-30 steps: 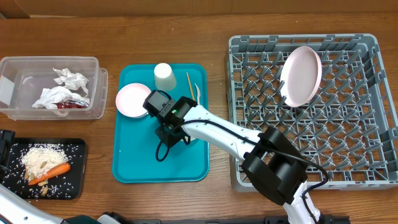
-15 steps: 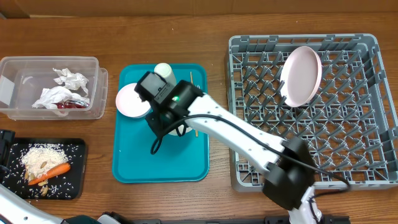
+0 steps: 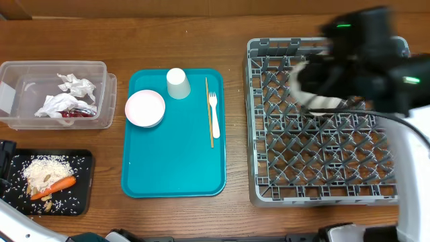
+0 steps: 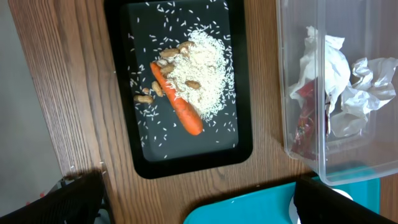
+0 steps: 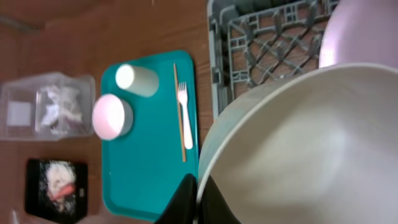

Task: Sort waste into correct bins and load items into the dishwasher
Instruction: 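Carry the white bowl right over the grey dish rack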

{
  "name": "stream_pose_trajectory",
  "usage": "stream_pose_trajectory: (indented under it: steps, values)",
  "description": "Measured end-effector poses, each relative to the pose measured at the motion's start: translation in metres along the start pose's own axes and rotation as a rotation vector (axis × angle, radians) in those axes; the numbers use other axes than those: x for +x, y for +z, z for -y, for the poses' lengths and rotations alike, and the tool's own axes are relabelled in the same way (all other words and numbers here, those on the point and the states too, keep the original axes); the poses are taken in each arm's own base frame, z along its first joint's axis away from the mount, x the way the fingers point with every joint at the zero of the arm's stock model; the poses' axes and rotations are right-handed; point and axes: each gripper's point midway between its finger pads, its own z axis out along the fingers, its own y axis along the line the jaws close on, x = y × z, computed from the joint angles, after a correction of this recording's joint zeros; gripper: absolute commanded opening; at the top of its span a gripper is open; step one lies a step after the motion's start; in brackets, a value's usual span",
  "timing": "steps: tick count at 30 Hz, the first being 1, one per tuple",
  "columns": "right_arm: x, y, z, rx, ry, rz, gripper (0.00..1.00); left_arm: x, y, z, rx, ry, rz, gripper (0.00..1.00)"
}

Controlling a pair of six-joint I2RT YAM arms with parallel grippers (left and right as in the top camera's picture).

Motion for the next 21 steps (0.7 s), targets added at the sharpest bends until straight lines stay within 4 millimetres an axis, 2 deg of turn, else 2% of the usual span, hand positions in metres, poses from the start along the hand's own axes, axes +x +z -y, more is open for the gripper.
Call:
stream_pose_trajectory:
  steps: [2,3,4,7,10,14,21]
  values:
    - [-0.004,-0.025,0.028,-0.036,0.078,0.021,0.04,0.0,0.0,0.0,0.0,0.0,0.0,1.0]
    - [-0.01,-0.048,0.06,-0.04,0.149,0.072,0.04,0.0,0.0,0.0,0.0,0.0,0.0,1.0]
    - [-0.008,-0.06,0.074,-0.065,0.182,0.085,0.04,0.0,0.0,0.0,0.0,0.0,-0.001,1.0]
    - [-0.008,-0.078,0.102,-0.168,0.227,0.138,0.04,0.0,0.0,0.0,0.0,0.0,-0.001,1.0]
    - [-0.012,-0.077,0.125,-0.296,0.233,0.206,0.04,0.0,0.0,0.0,0.0,0.0,0.0,1.0]
    - [-0.029,-0.062,0.151,-0.433,0.169,0.328,0.04,0.0,0.0,0.0,0.0,0.0,0.0,1.0]
    - [-0.058,-0.034,0.181,-0.631,0.05,0.444,0.04,0.0,0.0,0.0,0.0,0.0,0.0,1.0]
